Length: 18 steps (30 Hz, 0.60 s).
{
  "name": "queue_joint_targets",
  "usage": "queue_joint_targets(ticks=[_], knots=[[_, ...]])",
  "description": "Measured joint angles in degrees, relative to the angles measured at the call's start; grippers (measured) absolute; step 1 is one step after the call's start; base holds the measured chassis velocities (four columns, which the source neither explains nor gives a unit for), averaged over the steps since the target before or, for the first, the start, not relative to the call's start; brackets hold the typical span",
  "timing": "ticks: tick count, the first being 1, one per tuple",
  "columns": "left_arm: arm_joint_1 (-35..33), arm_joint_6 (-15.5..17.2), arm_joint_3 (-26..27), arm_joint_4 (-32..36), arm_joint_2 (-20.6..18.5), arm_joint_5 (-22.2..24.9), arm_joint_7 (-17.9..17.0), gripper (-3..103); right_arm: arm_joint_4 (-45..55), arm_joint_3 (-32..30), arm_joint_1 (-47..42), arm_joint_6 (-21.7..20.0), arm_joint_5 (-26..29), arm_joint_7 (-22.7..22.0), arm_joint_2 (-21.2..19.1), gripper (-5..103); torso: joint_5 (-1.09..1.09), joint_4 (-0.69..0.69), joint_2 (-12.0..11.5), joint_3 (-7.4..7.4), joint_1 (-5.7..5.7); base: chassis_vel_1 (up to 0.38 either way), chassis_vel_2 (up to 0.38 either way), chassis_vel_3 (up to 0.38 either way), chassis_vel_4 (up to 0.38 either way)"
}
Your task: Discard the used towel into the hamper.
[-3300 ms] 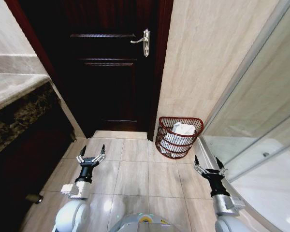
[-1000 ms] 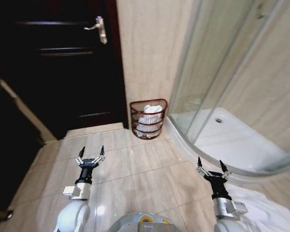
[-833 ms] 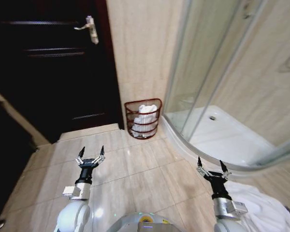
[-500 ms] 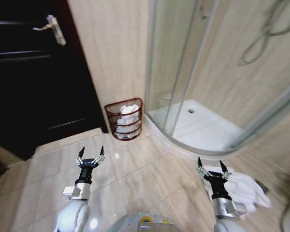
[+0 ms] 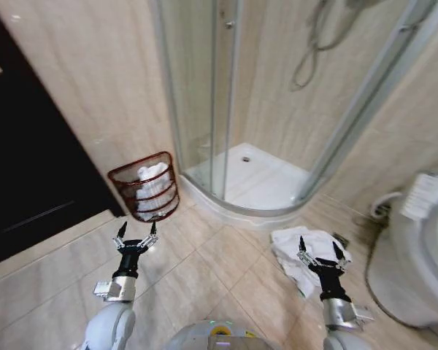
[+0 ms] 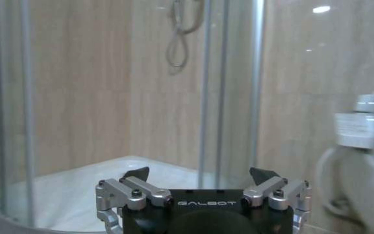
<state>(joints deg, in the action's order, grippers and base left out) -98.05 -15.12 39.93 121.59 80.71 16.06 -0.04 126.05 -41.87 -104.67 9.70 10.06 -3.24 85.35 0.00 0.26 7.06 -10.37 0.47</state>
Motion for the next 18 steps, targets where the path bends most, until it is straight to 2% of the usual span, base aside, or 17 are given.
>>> queue_joint_targets(ticks=[13,18], knots=[[0.4,0.0,-0.2,-0.3,0.0,0.0,0.0,100,-0.1,0.2,-0.2,0.0,0.0,-0.1,0.2,100,0.0,-0.01,0.0,-0.01,0.0,-0.12,-0.123,-0.141,-0.122],[0.7,-0.3,-0.3,-0.7,0.3,0.0,-0.1,100,0.7,0.7,-0.3,-2.3,-0.1,-3.1,0.5,100,0.0,0.0,0.0,-0.02,0.01,-0.138,-0.123,-0.099,-0.118]])
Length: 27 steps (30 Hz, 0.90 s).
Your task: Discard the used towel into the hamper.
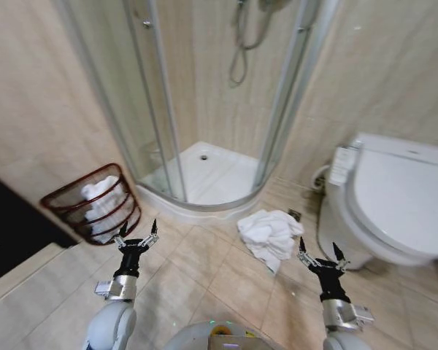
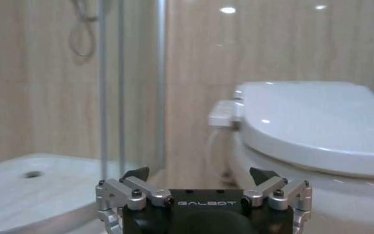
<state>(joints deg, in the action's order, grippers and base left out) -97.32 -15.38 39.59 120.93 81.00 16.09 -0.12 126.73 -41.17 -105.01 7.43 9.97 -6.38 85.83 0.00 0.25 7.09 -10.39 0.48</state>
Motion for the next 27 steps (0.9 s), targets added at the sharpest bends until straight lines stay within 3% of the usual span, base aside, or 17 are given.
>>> queue_joint_targets(ticks=[5,27], knots=[[-0.1,-0.1,0.0,-0.1,-0.1,0.3,-0.1,100,-0.6,0.0,0.0,0.3,-0.6,-1.6,0.3,100,-0.01,0.0,0.0,0.0,0.0,-0.062,-0.056,-0.042,-0.039],[-0.3,-0.2,0.1,0.2,0.0,0.4,0.0,100,-1.4,-0.3,-0.3,2.0,-0.7,-1.2,0.1,100,0.0,0.01,0.0,-0.01,0.0,-0.035,0.031,0.035,-0.033]])
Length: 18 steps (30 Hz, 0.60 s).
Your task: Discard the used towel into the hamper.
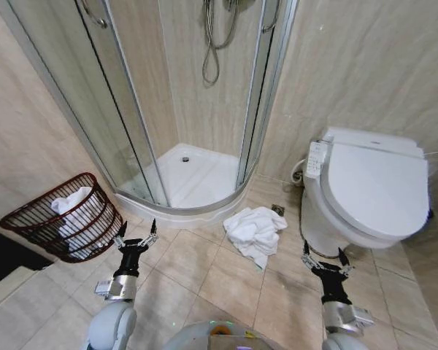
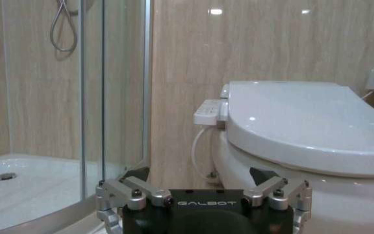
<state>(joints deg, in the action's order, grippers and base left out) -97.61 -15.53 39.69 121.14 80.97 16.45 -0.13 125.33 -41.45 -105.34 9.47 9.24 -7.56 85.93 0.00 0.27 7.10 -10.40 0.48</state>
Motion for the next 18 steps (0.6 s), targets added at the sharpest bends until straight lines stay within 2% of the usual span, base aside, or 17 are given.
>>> queue_joint_targets(ticks=[18], knots=[[-0.2,0.0,-0.1,0.3,0.1,-0.3,1.0,100,-0.4,0.1,0.0,0.6,0.1,0.1,0.0,100,-0.01,0.0,0.0,0.0,0.0,-0.058,0.101,0.093,-0.06]])
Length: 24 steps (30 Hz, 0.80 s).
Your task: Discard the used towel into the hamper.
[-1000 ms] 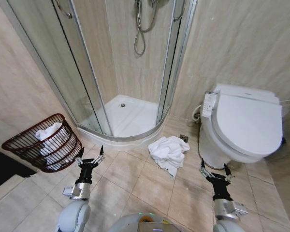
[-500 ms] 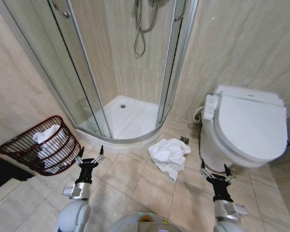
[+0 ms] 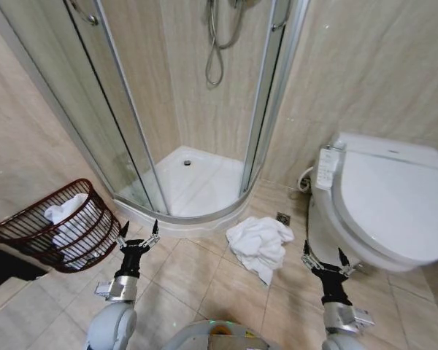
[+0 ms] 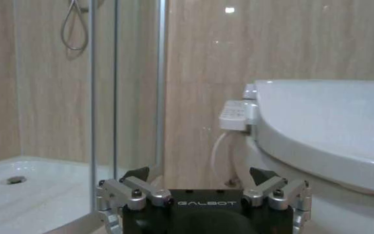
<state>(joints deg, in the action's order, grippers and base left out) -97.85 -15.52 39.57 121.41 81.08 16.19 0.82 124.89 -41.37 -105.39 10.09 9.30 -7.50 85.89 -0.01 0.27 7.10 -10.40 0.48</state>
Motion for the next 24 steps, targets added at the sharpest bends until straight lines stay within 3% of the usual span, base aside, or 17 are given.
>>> queue_joint_targets(ticks=[17,24], knots=[[0.1,0.2,-0.1,-0.4,1.9,-1.1,-2.2,100,-4.0,0.2,2.1,-4.1,1.4,1.4,-1.8,100,0.01,-0.02,0.0,0.01,0.0,-0.02,0.054,0.056,-0.02],[-0.3,0.5,-0.3,-0.7,2.9,-1.2,-2.4,100,-9.1,0.3,8.2,-9.0,4.6,2.1,-5.4,100,0.0,0.0,0.0,0.0,-0.01,0.0,0.0,0.0,0.0]])
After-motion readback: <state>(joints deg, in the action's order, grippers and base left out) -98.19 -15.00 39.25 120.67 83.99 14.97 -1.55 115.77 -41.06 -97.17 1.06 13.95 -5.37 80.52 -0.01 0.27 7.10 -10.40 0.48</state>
